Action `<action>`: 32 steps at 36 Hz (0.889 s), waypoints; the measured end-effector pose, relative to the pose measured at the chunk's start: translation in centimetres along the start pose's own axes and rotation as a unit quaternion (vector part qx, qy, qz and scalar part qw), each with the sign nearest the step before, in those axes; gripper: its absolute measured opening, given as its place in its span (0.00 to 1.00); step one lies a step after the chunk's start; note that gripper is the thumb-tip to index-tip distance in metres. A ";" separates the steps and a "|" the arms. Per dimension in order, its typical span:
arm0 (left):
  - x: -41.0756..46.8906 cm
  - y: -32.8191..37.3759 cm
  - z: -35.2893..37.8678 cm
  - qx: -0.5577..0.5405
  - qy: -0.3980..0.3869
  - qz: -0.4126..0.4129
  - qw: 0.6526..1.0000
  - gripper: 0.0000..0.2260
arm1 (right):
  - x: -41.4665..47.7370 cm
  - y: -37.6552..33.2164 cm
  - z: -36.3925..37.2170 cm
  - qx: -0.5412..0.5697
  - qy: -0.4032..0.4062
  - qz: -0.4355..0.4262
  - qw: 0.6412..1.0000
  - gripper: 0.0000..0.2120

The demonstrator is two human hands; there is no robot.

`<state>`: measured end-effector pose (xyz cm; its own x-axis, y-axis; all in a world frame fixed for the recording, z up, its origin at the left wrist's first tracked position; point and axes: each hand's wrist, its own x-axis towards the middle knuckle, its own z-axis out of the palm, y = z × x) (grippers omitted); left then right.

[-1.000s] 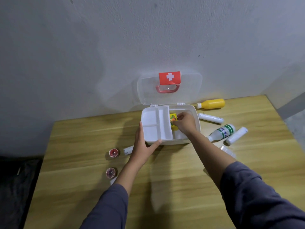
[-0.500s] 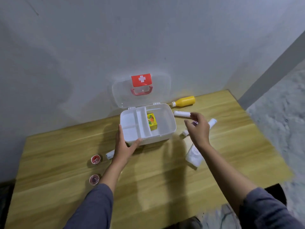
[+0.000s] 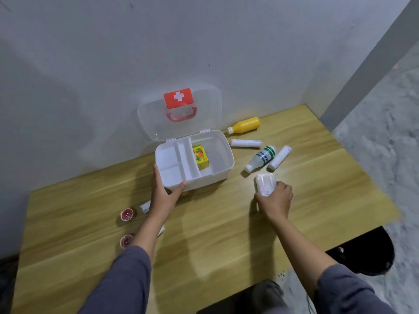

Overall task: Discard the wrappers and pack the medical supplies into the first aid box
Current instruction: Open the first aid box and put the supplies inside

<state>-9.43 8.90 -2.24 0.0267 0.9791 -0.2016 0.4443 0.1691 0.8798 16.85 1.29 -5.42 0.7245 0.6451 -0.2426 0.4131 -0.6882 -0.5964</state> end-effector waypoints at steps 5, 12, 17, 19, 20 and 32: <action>-0.2 0.1 0.1 -0.006 0.001 0.001 1.000 0.44 | 0.1 0.8 -1.7 0.093 0.006 -0.026 0.995 0.27; -0.4 0.2 0.2 -0.022 0.004 -0.012 1.000 0.44 | 0.5 -2.6 -3.6 0.138 0.018 -0.182 0.973 0.30; -0.4 0.5 0.2 -0.037 0.012 -0.017 0.999 0.44 | 2.6 -8.6 -3.5 0.068 -0.109 -0.327 0.936 0.31; -0.4 0.5 0.2 -0.047 0.011 -0.020 0.999 0.44 | 3.4 -10.7 -2.9 0.009 -0.158 -0.371 0.915 0.33; -0.4 0.5 0.2 -0.054 0.008 -0.022 0.998 0.44 | 3.7 -11.6 -2.6 -0.025 -0.178 -0.391 0.902 0.33; -0.1 0.4 0.3 -0.056 0.011 -0.034 0.998 0.45 | 4.7 -17.8 3.5 -0.239 -0.241 -0.494 0.800 0.34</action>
<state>-9.04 8.83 -2.01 -0.0194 0.9671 -0.2535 0.3424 0.2447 0.9072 10.96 17.72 1.41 -0.3354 0.9266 -0.1700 0.9007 0.2624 -0.3463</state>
